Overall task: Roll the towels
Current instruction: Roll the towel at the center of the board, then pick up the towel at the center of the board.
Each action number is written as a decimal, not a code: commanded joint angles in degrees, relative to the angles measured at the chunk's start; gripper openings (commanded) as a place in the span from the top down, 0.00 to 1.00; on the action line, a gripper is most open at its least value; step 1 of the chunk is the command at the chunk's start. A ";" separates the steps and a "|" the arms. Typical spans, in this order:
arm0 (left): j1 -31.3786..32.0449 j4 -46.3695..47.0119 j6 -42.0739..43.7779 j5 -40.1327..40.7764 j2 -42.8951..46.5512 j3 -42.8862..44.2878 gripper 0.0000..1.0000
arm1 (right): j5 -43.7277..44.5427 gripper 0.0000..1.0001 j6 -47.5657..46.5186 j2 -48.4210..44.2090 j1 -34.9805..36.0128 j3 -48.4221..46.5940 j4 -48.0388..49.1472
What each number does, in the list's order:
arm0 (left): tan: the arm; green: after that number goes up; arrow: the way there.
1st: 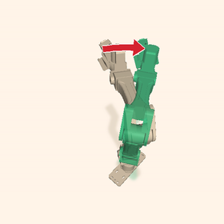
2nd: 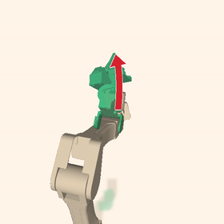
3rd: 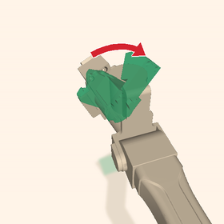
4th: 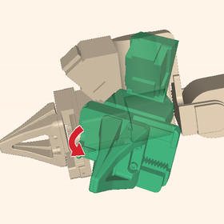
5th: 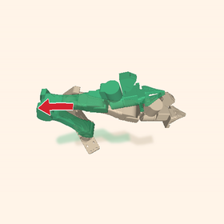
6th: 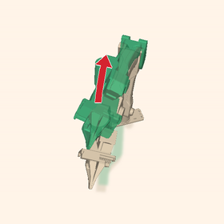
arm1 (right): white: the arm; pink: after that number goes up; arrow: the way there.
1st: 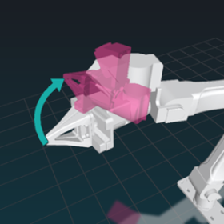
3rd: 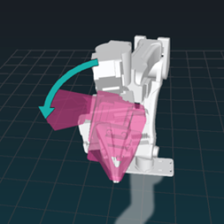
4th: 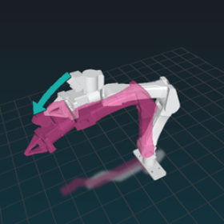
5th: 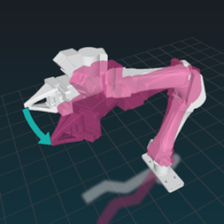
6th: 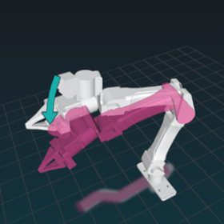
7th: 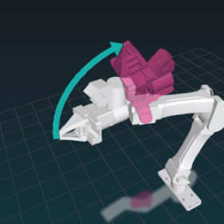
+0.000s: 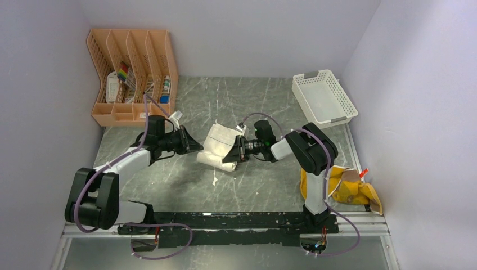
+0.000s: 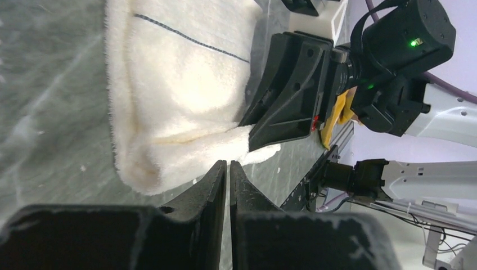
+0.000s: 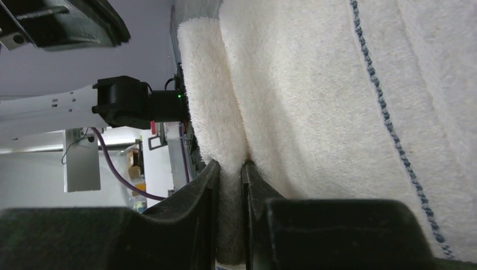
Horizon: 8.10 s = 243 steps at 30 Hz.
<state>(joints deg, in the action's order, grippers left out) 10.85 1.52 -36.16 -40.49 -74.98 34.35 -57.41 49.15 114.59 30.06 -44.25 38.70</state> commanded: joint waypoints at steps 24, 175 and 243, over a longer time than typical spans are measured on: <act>7.34 29.51 -13.79 -1.23 -13.23 -8.12 0.86 | 3.86 0.80 -3.55 5.69 -0.27 -3.08 -8.03; 1.46 -0.90 0.98 5.25 -27.29 36.71 0.73 | 38.22 0.56 -66.71 -6.52 8.87 -20.98 -38.16; 8.57 -6.08 2.93 7.71 -54.11 56.33 0.75 | 53.19 0.19 -84.03 0.52 7.64 -29.16 -35.16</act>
<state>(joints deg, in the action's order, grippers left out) 18.81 -0.82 -34.83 -33.63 -126.96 87.99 -9.08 -32.56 112.71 37.30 -72.38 0.97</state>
